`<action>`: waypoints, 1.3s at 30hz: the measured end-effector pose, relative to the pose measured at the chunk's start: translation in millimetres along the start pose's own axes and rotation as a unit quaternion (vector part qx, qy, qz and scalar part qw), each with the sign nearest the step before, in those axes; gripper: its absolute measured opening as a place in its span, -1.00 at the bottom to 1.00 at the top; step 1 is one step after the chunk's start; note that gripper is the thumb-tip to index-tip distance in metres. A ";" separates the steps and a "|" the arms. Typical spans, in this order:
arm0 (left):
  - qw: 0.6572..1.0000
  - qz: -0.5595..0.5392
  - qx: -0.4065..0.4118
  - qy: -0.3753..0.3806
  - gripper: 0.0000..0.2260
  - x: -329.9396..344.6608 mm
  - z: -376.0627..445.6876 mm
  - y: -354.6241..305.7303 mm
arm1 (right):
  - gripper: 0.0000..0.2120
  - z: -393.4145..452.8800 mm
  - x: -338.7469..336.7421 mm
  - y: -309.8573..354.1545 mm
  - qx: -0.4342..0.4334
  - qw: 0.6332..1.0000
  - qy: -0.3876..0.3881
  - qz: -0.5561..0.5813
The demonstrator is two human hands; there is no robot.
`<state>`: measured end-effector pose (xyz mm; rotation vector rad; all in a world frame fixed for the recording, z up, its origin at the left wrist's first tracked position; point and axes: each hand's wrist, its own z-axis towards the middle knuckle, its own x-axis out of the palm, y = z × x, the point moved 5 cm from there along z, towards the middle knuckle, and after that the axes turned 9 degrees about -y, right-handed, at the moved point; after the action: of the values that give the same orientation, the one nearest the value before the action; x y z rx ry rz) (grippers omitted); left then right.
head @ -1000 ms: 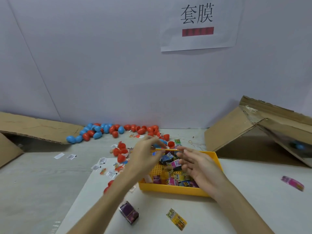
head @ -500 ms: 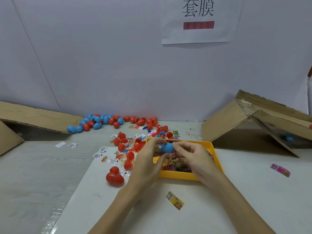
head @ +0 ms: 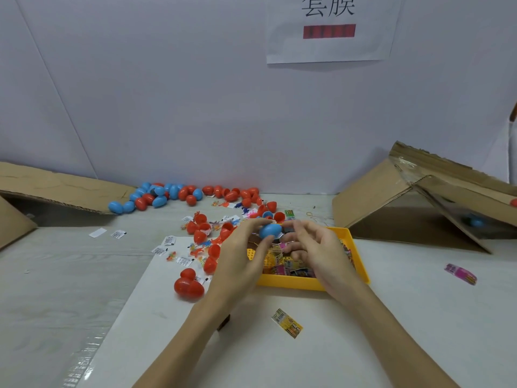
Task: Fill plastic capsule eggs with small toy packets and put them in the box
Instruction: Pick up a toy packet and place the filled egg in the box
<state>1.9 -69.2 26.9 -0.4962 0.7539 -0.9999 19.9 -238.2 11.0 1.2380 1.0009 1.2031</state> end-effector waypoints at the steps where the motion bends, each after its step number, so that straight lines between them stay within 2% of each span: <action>1: 1.000 -0.001 -0.024 -0.017 -0.77 -3.0 1.3 4.4 | -0.82 1.1 -2.5 1.2 -0.015 1.000 -0.021 -0.013; 4: 0.995 -0.009 -0.087 -0.056 -0.80 -10.1 4.1 16.5 | -0.80 -0.1 -6.4 5.5 -0.090 0.983 -0.058 -0.148; 8: 0.991 -0.010 -0.108 -0.081 -0.85 -14.4 5.9 21.0 | -0.75 -10.6 8.6 8.5 -0.184 0.921 -0.033 -0.342; 13: 0.989 -0.003 -0.117 -0.085 -0.83 -15.3 6.4 24.7 | -0.72 -7.1 -13.3 29.6 -0.249 0.881 -0.104 -0.389; 18: 0.991 0.004 -0.105 -0.079 -0.86 -14.0 6.3 22.1 | -0.80 6.5 -45.8 17.8 -0.182 0.852 -0.133 -0.472; 23: 0.992 0.010 -0.104 -0.076 -0.86 -13.7 6.3 21.6 | -0.73 13.6 -51.0 7.4 -0.130 0.832 -0.096 -0.530; 26: 0.992 0.021 -0.100 -0.073 -0.85 -13.4 6.1 20.8 | -0.78 13.5 -48.1 2.7 -0.123 0.820 -0.082 -0.554; 29: 0.993 0.034 -0.095 -0.063 -0.80 -12.0 4.8 18.4 | -0.96 14.6 -48.2 1.2 -0.128 0.826 -0.084 -0.543; 32: 0.993 0.044 -0.094 -0.055 -0.76 -10.4 4.0 16.2 | -0.95 16.2 -47.9 0.3 -0.123 0.831 -0.081 -0.536; 35: 0.993 0.048 -0.092 -0.050 -0.77 -9.4 4.1 15.8 | -0.85 18.4 -46.8 -2.2 -0.110 0.830 -0.054 -0.544; 39: 0.994 0.045 -0.089 -0.043 -0.77 -8.5 3.4 15.7 | -0.89 18.8 -47.9 -3.6 -0.097 0.834 -0.049 -0.541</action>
<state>10.5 -54.2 21.3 -0.6507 0.7850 -0.8263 32.5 -287.9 6.0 0.3851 1.1980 0.3105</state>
